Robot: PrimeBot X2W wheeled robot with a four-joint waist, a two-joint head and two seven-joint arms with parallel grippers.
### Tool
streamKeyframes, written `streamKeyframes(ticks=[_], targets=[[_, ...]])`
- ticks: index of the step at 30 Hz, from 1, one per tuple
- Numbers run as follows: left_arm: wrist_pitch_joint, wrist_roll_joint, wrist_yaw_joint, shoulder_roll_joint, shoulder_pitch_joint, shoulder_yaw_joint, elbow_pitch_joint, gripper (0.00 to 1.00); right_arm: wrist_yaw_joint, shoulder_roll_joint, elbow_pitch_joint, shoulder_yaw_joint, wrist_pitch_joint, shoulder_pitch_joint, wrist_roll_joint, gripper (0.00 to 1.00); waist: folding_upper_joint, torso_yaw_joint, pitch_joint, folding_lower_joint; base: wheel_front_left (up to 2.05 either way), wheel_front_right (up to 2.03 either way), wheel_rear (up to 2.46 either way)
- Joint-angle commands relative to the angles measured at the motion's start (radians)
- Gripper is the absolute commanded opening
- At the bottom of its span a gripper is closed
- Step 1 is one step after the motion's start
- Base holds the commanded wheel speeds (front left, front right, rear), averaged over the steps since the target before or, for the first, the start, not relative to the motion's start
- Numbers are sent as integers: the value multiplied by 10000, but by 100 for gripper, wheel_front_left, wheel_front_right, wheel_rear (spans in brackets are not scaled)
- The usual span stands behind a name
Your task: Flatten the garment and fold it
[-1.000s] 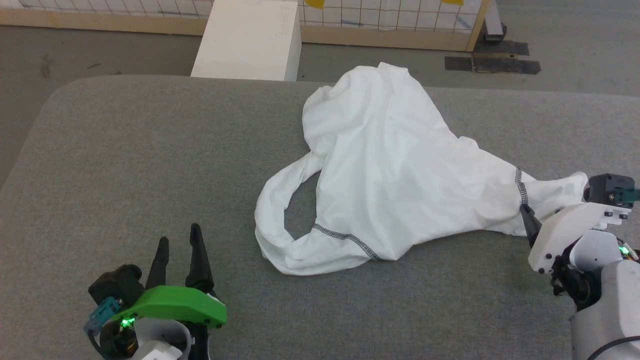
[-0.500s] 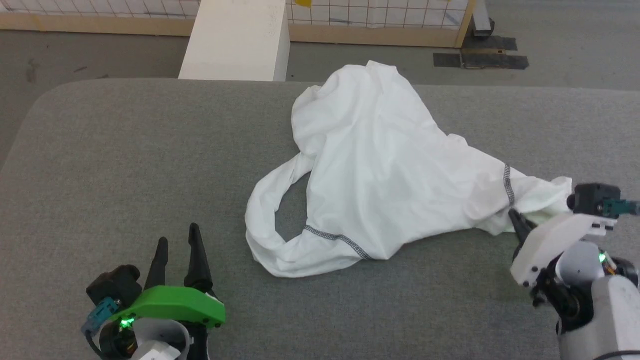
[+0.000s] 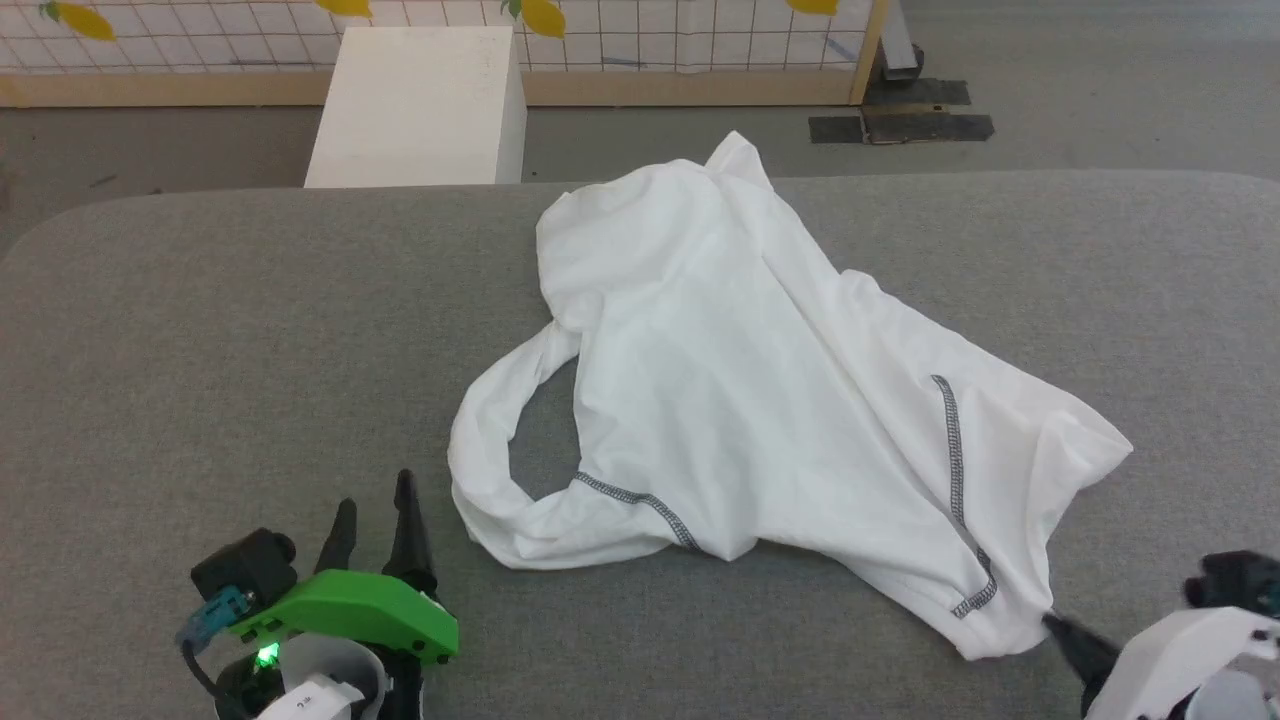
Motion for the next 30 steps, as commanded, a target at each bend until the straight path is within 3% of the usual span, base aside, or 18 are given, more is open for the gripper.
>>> streamKeyframes(ticks=[1, 8, 14, 17, 18, 24, 30], targets=[[133, -157, 5, 11, 92, -55, 25, 100, -19, -38, -214, -149, -816, -219, 21, 100, 0, -80, -3, 0, 0, 0, 0], [1698, -542, 132, -49, -325, -548, 233, 100, -19, -37, -112, -1264, -4272, -1105, -214, 100, 0, -229, -102, 0, 0, 0, 0], [4107, -65, 852, 509, -1174, -1338, 1105, 100, -19, -36, 284, -1824, -5253, -1600, -514, 100, 0, -333, 39, 0, 0, 0, 0], [4967, -78, 941, 603, -1584, -1556, 1452, 100, -19, -36, 445, -1721, -5390, -1755, -504, 100, 0, -426, 208, 0, 0, 0, 0], [5121, -89, 876, 638, -1706, -1619, 1561, 0, -19, -36, 521, -1671, -5454, -1802, -476, 100, 0, -456, 254, 0, 0, 0, 0], [3895, -803, 579, 476, -2013, -590, 1368, 0, -19, -36, 946, -1500, -5749, -1876, -378, 100, 0, -384, 348, 0, 0, 0, 0], [2448, -1197, 907, 1006, -2045, 1093, 563, 0, -19, -36, 1164, -1401, -5657, -1877, -560, 100, 0, -21, 150, 0, 0, 0, 0]])
